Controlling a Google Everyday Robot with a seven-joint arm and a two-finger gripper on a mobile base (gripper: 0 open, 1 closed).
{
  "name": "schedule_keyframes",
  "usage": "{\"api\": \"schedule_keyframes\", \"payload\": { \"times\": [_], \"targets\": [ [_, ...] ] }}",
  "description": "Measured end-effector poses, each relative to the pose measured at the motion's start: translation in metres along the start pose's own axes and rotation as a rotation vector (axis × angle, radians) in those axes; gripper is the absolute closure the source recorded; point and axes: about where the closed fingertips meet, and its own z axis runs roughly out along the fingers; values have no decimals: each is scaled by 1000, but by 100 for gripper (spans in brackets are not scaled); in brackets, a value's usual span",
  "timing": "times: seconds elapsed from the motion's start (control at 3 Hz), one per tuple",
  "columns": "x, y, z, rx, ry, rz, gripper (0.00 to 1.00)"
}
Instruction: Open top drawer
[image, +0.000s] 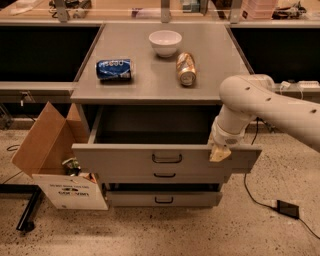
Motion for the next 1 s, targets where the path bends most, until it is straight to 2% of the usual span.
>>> {"api": "schedule_keyframes", "payload": {
  "times": [0.67, 1.0],
  "targets": [
    [-1, 7, 1, -7, 2, -4, 30],
    [0, 10, 2, -11, 0, -8, 1]
  ]
}}
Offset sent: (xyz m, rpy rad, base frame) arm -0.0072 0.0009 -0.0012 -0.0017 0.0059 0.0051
